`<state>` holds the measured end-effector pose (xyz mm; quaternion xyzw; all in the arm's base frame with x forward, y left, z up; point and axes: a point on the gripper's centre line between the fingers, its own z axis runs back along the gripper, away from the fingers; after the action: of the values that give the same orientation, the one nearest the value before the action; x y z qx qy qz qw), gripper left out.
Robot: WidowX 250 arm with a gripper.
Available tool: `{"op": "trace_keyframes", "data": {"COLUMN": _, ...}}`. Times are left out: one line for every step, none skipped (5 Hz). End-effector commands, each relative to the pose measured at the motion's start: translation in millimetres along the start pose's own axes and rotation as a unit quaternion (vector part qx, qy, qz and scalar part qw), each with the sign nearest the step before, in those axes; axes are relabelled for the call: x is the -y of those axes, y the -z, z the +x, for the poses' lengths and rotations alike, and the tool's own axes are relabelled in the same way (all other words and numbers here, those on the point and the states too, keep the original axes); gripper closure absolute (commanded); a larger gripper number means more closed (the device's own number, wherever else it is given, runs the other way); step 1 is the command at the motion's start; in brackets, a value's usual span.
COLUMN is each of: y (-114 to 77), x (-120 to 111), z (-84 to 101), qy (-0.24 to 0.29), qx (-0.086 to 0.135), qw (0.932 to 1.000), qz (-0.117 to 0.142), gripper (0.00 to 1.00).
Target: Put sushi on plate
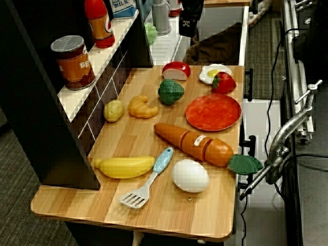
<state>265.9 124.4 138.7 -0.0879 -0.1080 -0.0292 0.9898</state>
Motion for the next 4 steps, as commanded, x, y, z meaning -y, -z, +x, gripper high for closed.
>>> {"op": "trace_keyframes", "data": {"y": 0.0, "x": 0, "z": 0.0, "qy": 0.0, "qx": 0.0, "qw": 1.0, "qz": 0.0, "gripper": 0.0}}
{"op": "trace_keyframes", "data": {"y": 17.7, "x": 13, "z": 8.9, "qy": 0.002, "qx": 0.0, "qw": 0.9999, "qz": 0.013, "gripper": 0.0}}
{"op": "trace_keyframes", "data": {"y": 34.7, "x": 18, "z": 14.3, "qy": 0.002, "qx": 0.006, "qw": 0.9998, "qz": 0.021, "gripper": 0.0}}
{"op": "trace_keyframes", "data": {"y": 47.2, "x": 23, "z": 18.4, "qy": 0.002, "qx": 0.012, "qw": 0.9996, "qz": 0.025, "gripper": 0.0}}
